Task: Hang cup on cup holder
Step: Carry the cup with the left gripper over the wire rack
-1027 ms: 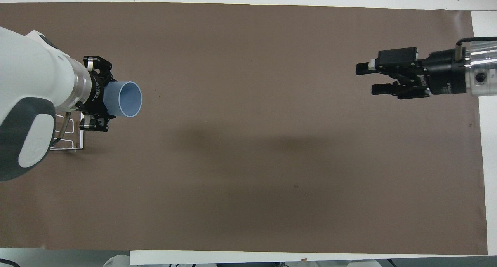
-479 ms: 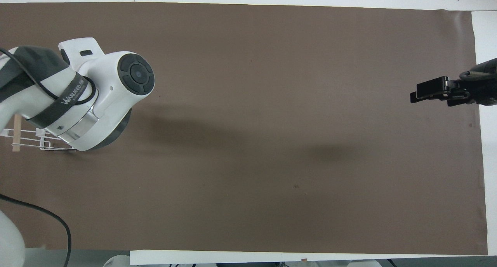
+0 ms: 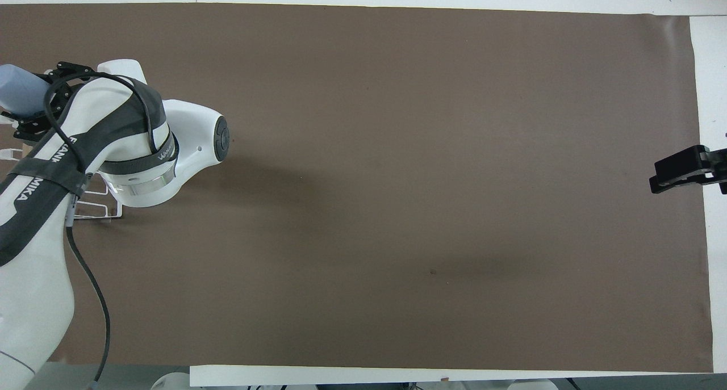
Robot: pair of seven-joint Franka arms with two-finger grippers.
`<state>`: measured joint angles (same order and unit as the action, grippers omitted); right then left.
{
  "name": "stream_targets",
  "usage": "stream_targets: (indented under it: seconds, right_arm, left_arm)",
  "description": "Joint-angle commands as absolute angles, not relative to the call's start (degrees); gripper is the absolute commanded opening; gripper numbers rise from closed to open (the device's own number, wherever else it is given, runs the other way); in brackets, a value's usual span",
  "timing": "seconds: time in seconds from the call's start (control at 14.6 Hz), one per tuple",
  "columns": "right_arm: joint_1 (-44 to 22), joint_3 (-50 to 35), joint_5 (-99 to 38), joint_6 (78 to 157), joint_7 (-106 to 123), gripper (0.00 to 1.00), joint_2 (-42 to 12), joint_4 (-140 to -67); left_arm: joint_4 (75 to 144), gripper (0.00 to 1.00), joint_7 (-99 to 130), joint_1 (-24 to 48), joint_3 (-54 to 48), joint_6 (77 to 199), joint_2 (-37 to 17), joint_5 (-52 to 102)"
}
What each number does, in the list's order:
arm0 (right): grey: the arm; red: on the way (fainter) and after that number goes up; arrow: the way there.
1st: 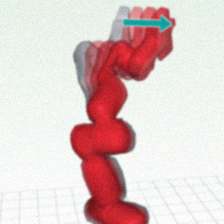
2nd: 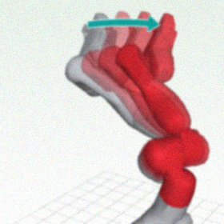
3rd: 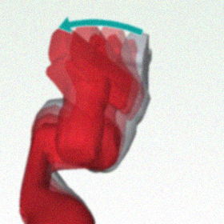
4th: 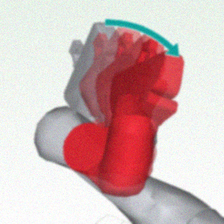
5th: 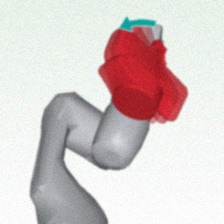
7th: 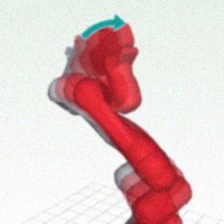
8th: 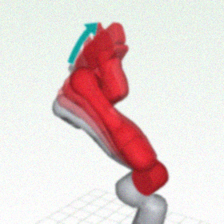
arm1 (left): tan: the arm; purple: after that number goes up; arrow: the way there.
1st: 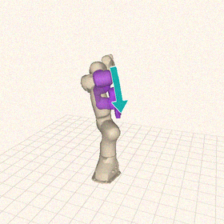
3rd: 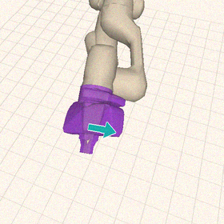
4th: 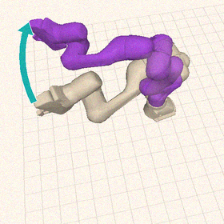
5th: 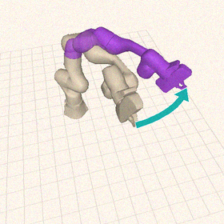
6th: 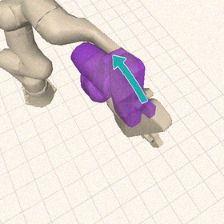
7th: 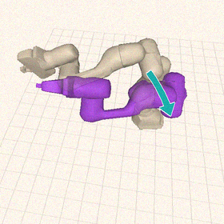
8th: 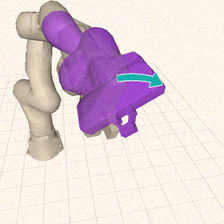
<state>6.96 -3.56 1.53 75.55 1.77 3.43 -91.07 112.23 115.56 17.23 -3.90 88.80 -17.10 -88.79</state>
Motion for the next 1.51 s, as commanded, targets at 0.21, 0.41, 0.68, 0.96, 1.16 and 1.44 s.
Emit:
stream_targets:
  seconds: [0.21, 0.41, 0.68, 0.96, 1.16, 1.44]
  right_arm:
    - [3.3, -4.3, 5.5, 78.0, 2.0, 1.00, 3.9, -92.0]
    - [3.3, -4.3, 3.1, 78.2, 1.8, 0.99, 4.0, -92.5]
    - [6.3, -3.7, -1.2, 78.0, 2.5, 0.99, 4.0, -92.5]
    - [6.1, -3.7, -1.4, 78.2, 2.0, 0.99, 4.0, -92.7]
    - [5.5, -3.8, 0.8, 79.5, 2.4, 1.00, 4.0, -93.0]
    - [6.2, -3.8, 1.1, 80.8, 2.1, 0.99, 4.0, -93.0]
  left_arm:
    - [111.4, 0.00, 119.8, 16.1, -4.2, 86.0, -20.0, -93.4]
    - [111.5, 0.00, 122.3, 16.3, -4.3, 86.0, -21.4, -93.3]
    - [111.4, 0.00, 125.6, 16.0, -4.3, 85.9, -23.6, -93.3]
    - [109.9, 0.95, 124.8, 15.6, -4.5, 89.0, -24.4, -93.1]
    - [105.7, 1.00, 120.3, 13.7, -4.7, 93.9, -25.0, -92.4]
    - [105.3, 1.00, 117.9, 15.9, -4.9, 90.2, -21.8, -81.9]
